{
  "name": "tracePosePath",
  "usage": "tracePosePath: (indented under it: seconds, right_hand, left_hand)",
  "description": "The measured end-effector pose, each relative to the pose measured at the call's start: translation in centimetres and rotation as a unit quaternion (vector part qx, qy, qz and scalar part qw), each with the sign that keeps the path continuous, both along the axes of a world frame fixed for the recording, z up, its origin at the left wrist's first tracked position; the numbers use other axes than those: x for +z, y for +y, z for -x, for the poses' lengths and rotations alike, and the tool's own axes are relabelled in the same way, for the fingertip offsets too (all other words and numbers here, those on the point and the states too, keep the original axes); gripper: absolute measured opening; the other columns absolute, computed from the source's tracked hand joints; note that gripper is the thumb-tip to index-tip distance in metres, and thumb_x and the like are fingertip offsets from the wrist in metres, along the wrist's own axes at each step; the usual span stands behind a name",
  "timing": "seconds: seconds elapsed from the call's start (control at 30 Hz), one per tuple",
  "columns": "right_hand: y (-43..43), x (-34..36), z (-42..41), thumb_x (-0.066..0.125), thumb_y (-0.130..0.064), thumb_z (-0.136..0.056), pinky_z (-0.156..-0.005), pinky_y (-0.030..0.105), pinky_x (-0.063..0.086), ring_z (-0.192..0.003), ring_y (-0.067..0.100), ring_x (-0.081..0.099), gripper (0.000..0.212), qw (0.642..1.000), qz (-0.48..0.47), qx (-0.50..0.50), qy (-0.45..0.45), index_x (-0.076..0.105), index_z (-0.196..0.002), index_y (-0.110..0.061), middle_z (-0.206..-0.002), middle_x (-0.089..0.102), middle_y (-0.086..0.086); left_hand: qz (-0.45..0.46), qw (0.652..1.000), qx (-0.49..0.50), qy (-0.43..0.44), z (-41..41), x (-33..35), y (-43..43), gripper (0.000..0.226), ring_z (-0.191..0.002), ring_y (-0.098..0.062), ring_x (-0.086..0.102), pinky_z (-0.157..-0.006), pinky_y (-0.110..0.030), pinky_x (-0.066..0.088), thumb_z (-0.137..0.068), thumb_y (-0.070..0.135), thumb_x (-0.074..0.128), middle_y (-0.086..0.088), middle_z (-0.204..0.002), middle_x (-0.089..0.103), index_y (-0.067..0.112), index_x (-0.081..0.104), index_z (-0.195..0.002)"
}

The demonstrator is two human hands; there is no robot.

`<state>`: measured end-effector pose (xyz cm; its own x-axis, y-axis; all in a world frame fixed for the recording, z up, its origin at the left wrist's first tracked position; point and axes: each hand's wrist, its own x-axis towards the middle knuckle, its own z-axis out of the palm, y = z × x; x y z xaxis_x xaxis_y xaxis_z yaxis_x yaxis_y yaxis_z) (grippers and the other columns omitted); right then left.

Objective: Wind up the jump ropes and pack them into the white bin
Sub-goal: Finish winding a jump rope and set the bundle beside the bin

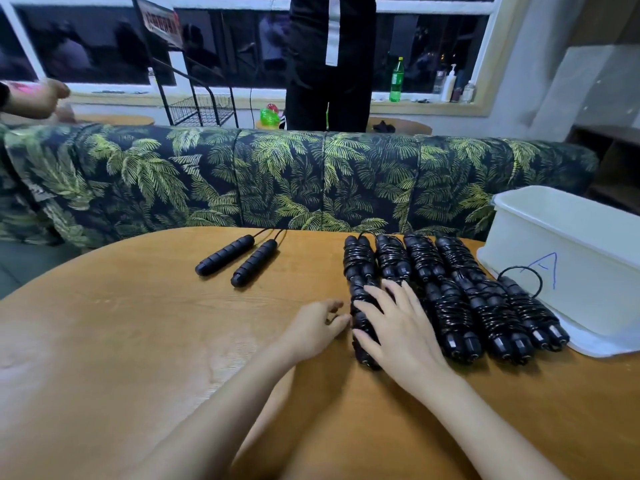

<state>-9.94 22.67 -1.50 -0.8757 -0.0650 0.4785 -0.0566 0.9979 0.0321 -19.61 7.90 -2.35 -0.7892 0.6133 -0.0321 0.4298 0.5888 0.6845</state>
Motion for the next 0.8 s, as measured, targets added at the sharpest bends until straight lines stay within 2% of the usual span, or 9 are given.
tracePosePath:
  seconds: [0.07, 0.17, 0.27, 0.33, 0.47, 0.57, 0.63, 0.73, 0.8]
  right_hand:
    - [-3.0, 1.3, 2.5, 0.069, -0.034, -0.083, -0.094, 0.043, 0.048, -0.112, 0.028, 0.055, 0.032, 0.999, 0.027, 0.038, -0.014, 0.069, -0.112, -0.019, -0.116, 0.065, 0.001]
    - [-7.8, 2.4, 8.0, 0.047, -0.031, -0.098, -0.089, 0.041, 0.047, -0.116, 0.027, 0.047, 0.035, 0.978, 0.147, 0.029, -0.143, 0.053, -0.132, -0.021, -0.123, 0.059, 0.000]
    - [-11.8, 1.8, 15.0, 0.040, -0.035, -0.100, -0.089, 0.042, 0.047, -0.115, 0.034, 0.052, 0.041, 0.936, 0.275, -0.042, -0.217, 0.040, -0.137, -0.019, -0.124, 0.059, 0.011]
    - [-13.9, 0.8, 19.0, 0.041, -0.044, -0.098, -0.091, 0.043, 0.046, -0.116, 0.036, 0.052, 0.047, 0.916, 0.332, -0.083, -0.208, 0.035, -0.136, -0.017, -0.126, 0.058, 0.015]
    - [-16.2, -0.7, 23.4, 0.052, -0.056, -0.088, -0.093, 0.043, 0.042, -0.121, 0.034, 0.048, 0.070, 0.908, 0.343, -0.145, -0.195, 0.027, -0.140, -0.016, -0.131, 0.051, 0.016]
    - [-16.8, -1.2, 24.3, 0.064, -0.042, -0.083, -0.094, 0.040, 0.044, -0.117, 0.035, 0.052, 0.069, 0.890, 0.382, -0.149, -0.202, 0.028, -0.135, -0.014, -0.128, 0.050, 0.018]
    - [-16.8, -1.0, 23.9, 0.067, -0.034, -0.082, -0.095, 0.040, 0.046, -0.114, 0.035, 0.055, 0.065, 0.876, 0.412, -0.145, -0.204, 0.030, -0.131, -0.013, -0.125, 0.053, 0.017]
    - [-16.8, -0.6, 21.3, 0.063, -0.029, -0.083, -0.092, 0.041, 0.048, -0.111, 0.035, 0.057, 0.061, 0.871, 0.434, -0.122, -0.194, 0.032, -0.134, -0.015, -0.122, 0.054, 0.014]
    - [-16.7, 0.0, 18.4, 0.061, -0.030, -0.079, -0.088, 0.044, 0.050, -0.107, 0.036, 0.058, 0.062, 0.867, 0.454, -0.100, -0.178, 0.035, -0.134, -0.018, -0.119, 0.055, 0.012]
  left_hand:
    - [0.024, 0.995, 0.051, 0.078, 2.6, -0.1, -2.5, 0.035, -0.104, -0.022, 0.063, -0.087, -0.029, 0.049, -0.096, 0.028, 0.053, -0.004, -0.121, 0.066, 0.013, 0.059, -0.127]
    - [0.039, 0.965, 0.169, 0.199, 8.0, 0.5, -7.3, 0.019, -0.097, -0.028, 0.062, -0.076, -0.036, 0.050, -0.093, 0.021, 0.052, -0.005, -0.103, 0.069, 0.018, 0.068, -0.104]
    - [0.122, 0.926, 0.250, 0.256, 13.7, 1.6, -10.8, 0.027, -0.108, -0.033, 0.048, -0.084, -0.039, 0.044, -0.096, 0.024, 0.049, -0.010, -0.116, 0.059, 0.013, 0.060, -0.118]
    - [0.181, 0.925, 0.247, 0.226, 16.7, 1.6, -11.6, 0.039, -0.115, -0.033, 0.045, -0.093, -0.040, 0.042, -0.098, 0.031, 0.046, -0.012, -0.128, 0.052, 0.011, 0.047, -0.132]
    - [0.219, 0.937, 0.230, 0.145, 19.8, 0.5, -11.8, 0.046, -0.114, -0.034, 0.054, -0.084, -0.036, 0.045, -0.096, 0.036, 0.050, -0.014, -0.125, 0.056, 0.011, 0.040, -0.134]
    - [0.220, 0.938, 0.221, 0.152, 20.1, -0.1, -11.9, 0.031, -0.103, -0.032, 0.058, -0.073, -0.032, 0.042, -0.090, 0.036, 0.060, -0.012, -0.112, 0.063, 0.011, 0.052, -0.107]
    - [0.168, 0.952, 0.227, 0.121, 19.1, 0.3, -11.8, 0.026, -0.092, -0.032, 0.059, -0.064, -0.028, 0.036, -0.088, 0.036, 0.063, -0.011, -0.097, 0.064, 0.012, 0.053, -0.090]
    - [0.088, 0.967, 0.230, 0.066, 16.0, 1.4, -11.4, 0.035, -0.063, -0.025, 0.047, -0.047, -0.026, 0.026, -0.089, 0.029, 0.063, -0.003, -0.063, 0.050, 0.012, 0.046, -0.064]
    - [0.045, 0.971, 0.231, 0.040, 13.3, 2.0, -11.2, 0.039, -0.060, -0.023, 0.041, -0.042, -0.023, 0.021, -0.089, 0.025, 0.062, 0.001, -0.056, 0.041, 0.015, 0.041, -0.058]
